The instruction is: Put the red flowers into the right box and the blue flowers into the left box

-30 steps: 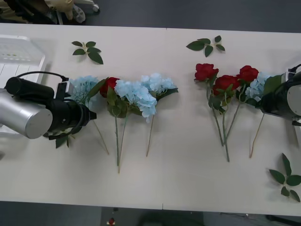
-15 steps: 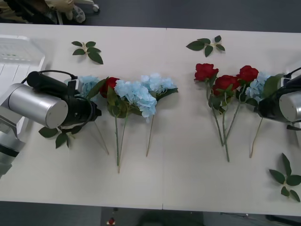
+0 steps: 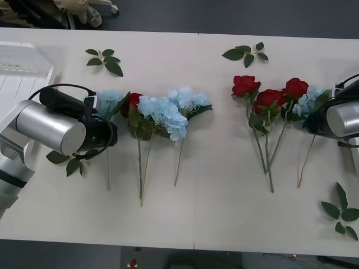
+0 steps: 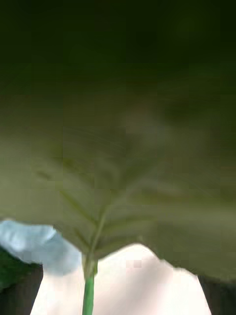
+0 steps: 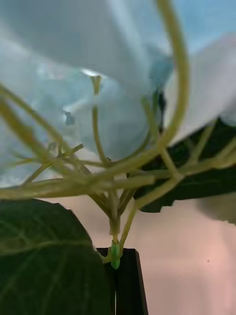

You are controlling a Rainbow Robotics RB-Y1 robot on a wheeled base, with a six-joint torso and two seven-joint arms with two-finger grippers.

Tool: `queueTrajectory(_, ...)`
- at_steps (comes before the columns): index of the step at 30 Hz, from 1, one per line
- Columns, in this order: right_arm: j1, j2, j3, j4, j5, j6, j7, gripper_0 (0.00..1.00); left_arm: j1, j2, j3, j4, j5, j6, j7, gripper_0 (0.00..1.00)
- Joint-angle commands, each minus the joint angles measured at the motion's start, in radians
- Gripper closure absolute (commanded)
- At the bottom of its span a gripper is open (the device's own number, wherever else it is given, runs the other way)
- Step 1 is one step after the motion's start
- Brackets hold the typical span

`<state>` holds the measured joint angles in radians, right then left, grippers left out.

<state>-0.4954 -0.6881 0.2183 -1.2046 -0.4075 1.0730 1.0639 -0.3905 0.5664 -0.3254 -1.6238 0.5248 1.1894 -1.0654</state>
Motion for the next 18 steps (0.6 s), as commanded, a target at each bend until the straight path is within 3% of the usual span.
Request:
queueTrajectory(1, -0.034, -0.004, -0.003, 0.037, 0.006, -0.027, -0.022, 0.07, -0.021, 0.023, 0.006, -0.019, -0.017, -0.008, -0.034, 1.0)
queueTrajectory(11, -0.038, 0.002, 0.015, 0.054, 0.009, -0.038, -0.025, 0.07, -0.002, 0.214, 0.005, -0.148, -0.006, -0.008, -0.057, 1.0)
queueTrajectory(12, -0.038, 0.004, 0.015, 0.054, 0.009, -0.036, -0.027, 0.11, 0.004, 0.242, 0.005, -0.174, 0.001, -0.008, -0.062, 1.0)
queueTrajectory(18, -0.038, 0.005, 0.015, 0.054, 0.009, -0.036, -0.03, 0.81, 0.015, 0.375, 0.014, -0.303, 0.015, 0.024, -0.064, 1.0)
